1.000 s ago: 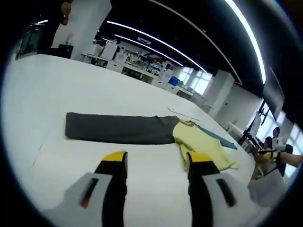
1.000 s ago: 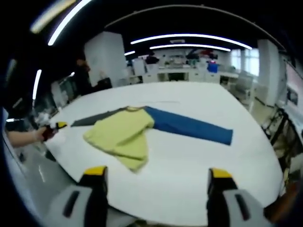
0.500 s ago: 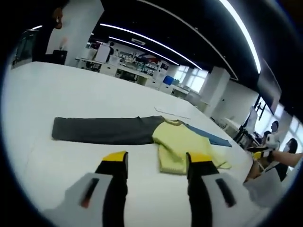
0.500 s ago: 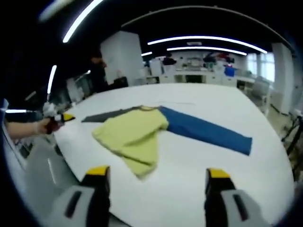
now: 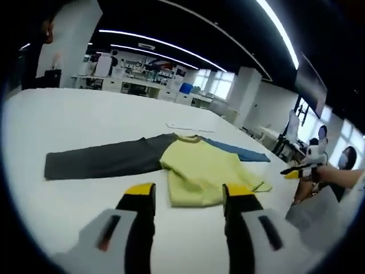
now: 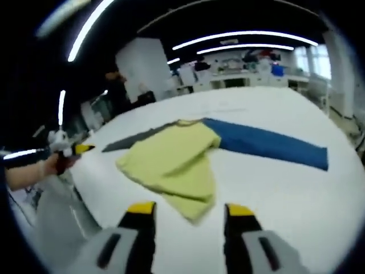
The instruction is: Fold the garment on the visible template until the final outline fits inside the template.
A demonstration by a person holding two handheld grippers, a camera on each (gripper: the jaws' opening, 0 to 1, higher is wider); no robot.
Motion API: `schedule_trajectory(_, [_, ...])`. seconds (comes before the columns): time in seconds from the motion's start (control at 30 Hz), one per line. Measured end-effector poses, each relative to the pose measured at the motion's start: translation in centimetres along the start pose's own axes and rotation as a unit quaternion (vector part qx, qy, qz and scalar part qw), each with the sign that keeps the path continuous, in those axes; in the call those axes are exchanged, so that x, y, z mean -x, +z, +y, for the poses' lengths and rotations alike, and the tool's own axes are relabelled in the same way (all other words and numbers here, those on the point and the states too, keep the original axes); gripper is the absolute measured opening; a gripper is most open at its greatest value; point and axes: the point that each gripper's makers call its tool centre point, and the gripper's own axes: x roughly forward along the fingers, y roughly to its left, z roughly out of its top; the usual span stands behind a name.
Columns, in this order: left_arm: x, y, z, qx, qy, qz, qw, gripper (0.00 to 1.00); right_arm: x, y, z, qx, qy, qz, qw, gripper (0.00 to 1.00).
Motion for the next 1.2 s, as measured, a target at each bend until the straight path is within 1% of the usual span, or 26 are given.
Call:
schedule_trajectory(0.07, [-0.4, -0.2, -0.5, 0.002, -0.014, 0.004, 0.9999, 0.43, -1.2, -0.3, 0.0, -0.039, 0.002, 0.000, 0.9992, 0.38])
schedule_trajectory(0.1, [-0.7, -0.4, -0.7, -0.005, -0.020, 0.009, 0.9997, 0.43, -1.6, -0.9, -0.3, -0.061, -0.006, 0.014, 0.9980, 0.36])
schedule_trajectory(0.13, [-0.9, -0.6, -0.9, -0.009, -0.023, 0.015, 0.9996, 0.43, -2.1, -1.1, -0.5, -0.072, -0.013, 0.012, 0.9973, 0.35])
schedule_trajectory(0.17, [-1.0, -0.8, -1.2, -0.014, -0.025, 0.019, 0.9994, 0.42, -2.4, -1.2, -0.9, -0.082, -0.023, 0.011, 0.9963, 0.31])
schedule_trajectory(0.2, [-1.2, -0.9, -1.7, -0.019, -0.029, 0.023, 0.9991, 0.42, -2.5, -1.9, -1.0, -0.096, -0.030, 0.030, 0.9945, 0.26])
schedule_trajectory(0.23, [-1.4, -1.3, -1.9, -0.026, -0.035, 0.031, 0.9986, 0.42, -2.8, -1.9, -0.8, -0.092, -0.026, 0.022, 0.9951, 0.23])
schedule_trajectory(0.27, [-1.6, -1.6, -2.0, -0.029, -0.040, 0.038, 0.9981, 0.42, -2.9, -2.2, -0.7, -0.113, -0.033, 0.025, 0.9927, 0.21])
schedule_trajectory(0.37, [-2.1, -2.4, -2.3, -0.022, -0.047, 0.048, 0.9975, 0.41, -4.0, -2.5, -0.9, -0.119, -0.030, 0.029, 0.9921, 0.21])
schedule_trajectory(0.5, [-2.4, -4.1, -2.4, -0.040, -0.044, 0.077, 0.9952, 0.38, -4.2, -2.7, -1.1, -0.135, -0.028, 0.035, 0.9898, 0.16])
schedule_trajectory(0.53, [-2.3, -4.9, -2.1, -0.068, -0.043, 0.094, 0.9923, 0.37, -4.2, -2.7, -1.0, -0.145, -0.028, 0.037, 0.9884, 0.15])
schedule_trajectory(0.57, [-2.4, -5.2, -2.1, -0.086, -0.041, 0.102, 0.9901, 0.36, -4.3, -2.7, -1.1, -0.147, -0.029, 0.039, 0.9879, 0.12])
schedule_trajectory(0.6, [-2.6, -5.4, -2.1, -0.114, -0.038, 0.109, 0.9868, 0.36, -4.3, -2.8, -1.0, -0.149, -0.029, 0.042, 0.9875, 0.10])
schedule_trajectory(0.67, [-2.7, -5.5, -2.2, -0.146, -0.043, 0.119, 0.9811, 0.35, -4.3, -2.9, -0.9, -0.151, -0.029, 0.043, 0.9872, 0.06])
schedule_trajectory(0.7, [-2.8, -5.6, -2.4, -0.170, -0.046, 0.127, 0.9761, 0.34, -4.3, -2.9, -0.9, -0.155, -0.030, 0.043, 0.9865, 0.05])
schedule_trajectory(0.77, [-3.1, -5.5, -2.4, -0.216, -0.050, 0.138, 0.9653, 0.33, -4.4, -3.1, -1.1, -0.158, -0.031, 0.051, 0.9856, 0.00])
schedule_trajectory(0.83, [-3.6, -5.5, -2.3, -0.267, -0.057, 0.154, 0.9497, 0.30, -4.4, -3.1, -0.8, -0.164, -0.028, 0.051, 0.9847, 0.00])
schedule_trajectory(0.87, [-4.0, -5.6, -2.3, -0.297, -0.063, 0.162, 0.9391, 0.30, -4.4, -3.2, -0.7, -0.164, -0.029, 0.053, 0.9846, 0.00])
schedule_trajectory(0.9, [-4.2, -5.7, -2.3, -0.314, -0.065, 0.170, 0.9318, 0.30, -4.3, -3.2, -0.6, -0.162, -0.028, 0.054, 0.9849, 0.00])
schedule_trajectory(0.93, [-4.7, -5.9, -2.4, -0.342, -0.074, 0.181, 0.9190, 0.30, -4.2, -3.2, -0.4, -0.160, -0.028, 0.054, 0.9852, 0.00])
schedule_trajectory(0.97, [-5.0, -5.9, -2.6, -0.355, -0.080, 0.182, 0.9134, 0.30, -4.2, -3.2, -0.2, -0.159, -0.027, 0.054, 0.9855, 0.00])
schedule_trajectory(1.0, [-5.5, -6.0, -2.7, -0.378, -0.088, 0.190, 0.9019, 0.30, -4.2, -3.2, -0.2, -0.157, -0.026, 0.054, 0.9857, 0.00])
schedule_trajectory(1.03, [-5.9, -6.1, -2.5, -0.392, -0.088, 0.197, 0.8942, 0.28, -4.3, -3.3, -0.3, -0.159, -0.025, 0.054, 0.9855, 0.00])
schedule_trajectory(1.07, [-6.4, -6.2, -2.4, -0.429, -0.093, 0.202, 0.8756, 0.27, -4.3, -3.3, -0.4, -0.162, -0.024, 0.053, 0.9851, 0.00])
schedule_trajectory(1.1, [-6.7, -6.1, -2.6, -0.449, -0.094, 0.208, 0.8637, 0.26, -4.2, -3.2, -0.4, -0.166, -0.021, 0.051, 0.9846, 0.00])
schedule_trajectory(1.17, [-7.4, -6.3, -3.0, -0.495, -0.101, 0.217, 0.8356, 0.23, -4.2, -3.2, -0.3, -0.170, -0.020, 0.049, 0.9840, 0.00])
schedule_trajectory(1.2, [-7.7, -6.3, -3.0, -0.526, -0.101, 0.222, 0.8151, 0.20, -4.2, -3.2, -0.3, -0.171, -0.019, 0.050, 0.9838, 0.00])
